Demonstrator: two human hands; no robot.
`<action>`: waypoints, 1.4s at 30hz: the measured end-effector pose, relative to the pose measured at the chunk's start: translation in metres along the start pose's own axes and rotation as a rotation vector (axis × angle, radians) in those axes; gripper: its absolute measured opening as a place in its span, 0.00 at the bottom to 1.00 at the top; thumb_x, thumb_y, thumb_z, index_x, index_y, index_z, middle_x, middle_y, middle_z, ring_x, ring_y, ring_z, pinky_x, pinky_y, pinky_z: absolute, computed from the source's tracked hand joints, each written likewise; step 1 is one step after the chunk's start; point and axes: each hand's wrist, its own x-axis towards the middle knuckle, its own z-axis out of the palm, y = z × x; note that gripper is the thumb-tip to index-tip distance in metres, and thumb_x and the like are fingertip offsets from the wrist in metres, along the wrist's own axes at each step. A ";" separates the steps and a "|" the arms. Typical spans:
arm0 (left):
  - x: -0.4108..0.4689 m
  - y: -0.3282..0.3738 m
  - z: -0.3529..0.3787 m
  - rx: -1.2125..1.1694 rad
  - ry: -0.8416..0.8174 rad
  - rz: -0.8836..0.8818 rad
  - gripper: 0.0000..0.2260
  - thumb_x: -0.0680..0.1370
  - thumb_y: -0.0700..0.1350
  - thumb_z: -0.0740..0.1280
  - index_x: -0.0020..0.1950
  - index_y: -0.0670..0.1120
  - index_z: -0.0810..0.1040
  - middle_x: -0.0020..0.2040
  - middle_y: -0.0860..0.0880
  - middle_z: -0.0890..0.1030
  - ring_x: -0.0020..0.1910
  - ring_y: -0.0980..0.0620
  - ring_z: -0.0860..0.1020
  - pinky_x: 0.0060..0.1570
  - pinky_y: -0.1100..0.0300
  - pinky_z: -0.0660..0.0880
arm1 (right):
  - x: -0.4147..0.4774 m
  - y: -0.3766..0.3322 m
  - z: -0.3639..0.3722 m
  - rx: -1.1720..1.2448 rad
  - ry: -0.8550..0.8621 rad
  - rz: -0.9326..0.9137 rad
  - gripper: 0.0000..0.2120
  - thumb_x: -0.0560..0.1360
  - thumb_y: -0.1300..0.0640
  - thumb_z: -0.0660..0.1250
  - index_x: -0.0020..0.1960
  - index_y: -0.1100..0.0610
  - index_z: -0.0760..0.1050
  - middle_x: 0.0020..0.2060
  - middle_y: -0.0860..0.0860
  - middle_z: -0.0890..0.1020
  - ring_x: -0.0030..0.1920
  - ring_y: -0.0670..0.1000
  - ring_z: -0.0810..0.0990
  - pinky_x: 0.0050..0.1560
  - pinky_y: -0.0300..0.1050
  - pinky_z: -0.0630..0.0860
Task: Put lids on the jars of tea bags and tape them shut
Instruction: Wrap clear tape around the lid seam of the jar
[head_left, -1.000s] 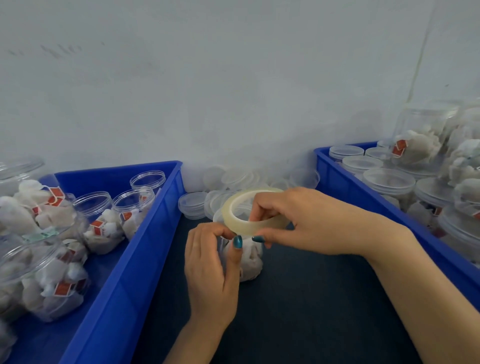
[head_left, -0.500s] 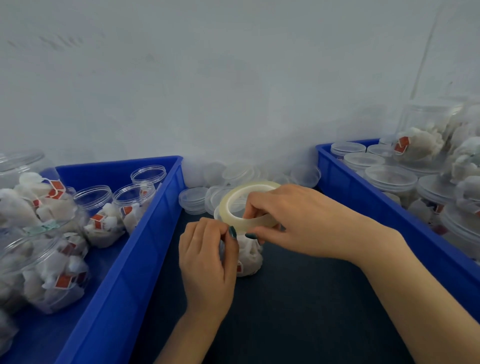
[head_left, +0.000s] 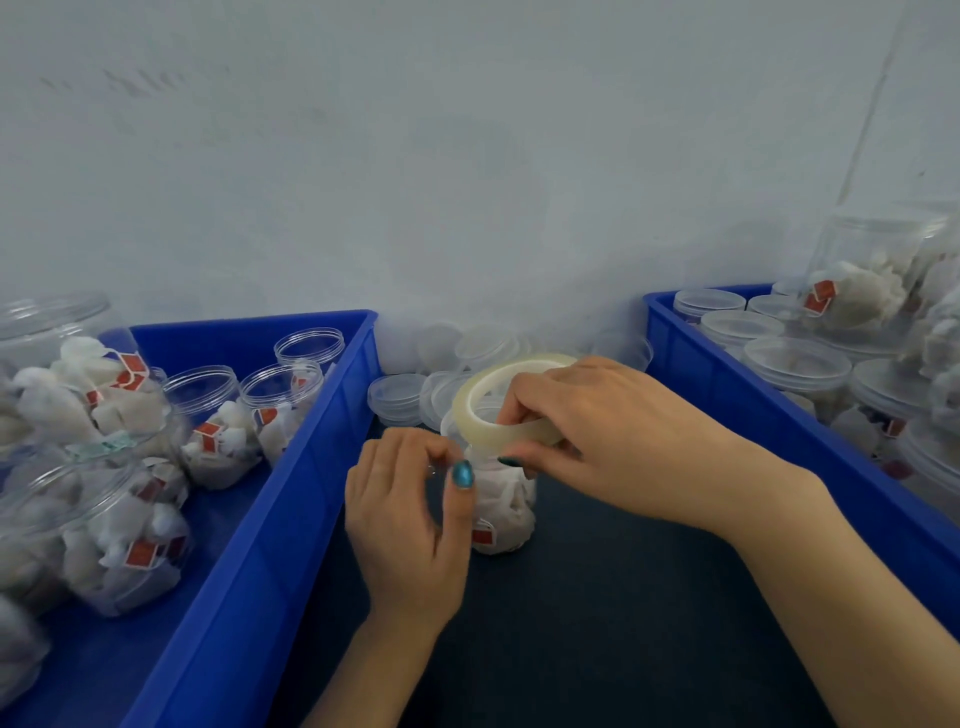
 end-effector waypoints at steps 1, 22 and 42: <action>0.000 0.001 0.000 0.019 -0.025 0.004 0.25 0.84 0.63 0.50 0.43 0.47 0.76 0.40 0.54 0.75 0.38 0.54 0.72 0.40 0.56 0.69 | 0.001 -0.002 0.000 -0.010 -0.007 -0.014 0.08 0.81 0.41 0.61 0.51 0.43 0.65 0.46 0.40 0.79 0.46 0.44 0.75 0.48 0.36 0.60; 0.012 0.001 -0.018 0.330 0.037 0.229 0.12 0.81 0.46 0.63 0.39 0.42 0.75 0.36 0.49 0.75 0.37 0.52 0.69 0.39 0.59 0.64 | -0.016 0.078 0.067 -0.226 0.785 -0.030 0.25 0.83 0.43 0.56 0.35 0.56 0.77 0.35 0.49 0.80 0.38 0.53 0.79 0.49 0.53 0.59; -0.007 -0.019 -0.021 0.418 -0.166 0.167 0.10 0.80 0.48 0.60 0.41 0.46 0.74 0.37 0.51 0.75 0.38 0.55 0.67 0.39 0.59 0.62 | -0.032 0.111 0.124 -0.166 0.789 0.190 0.26 0.81 0.38 0.60 0.31 0.54 0.73 0.32 0.46 0.75 0.38 0.51 0.73 0.46 0.56 0.60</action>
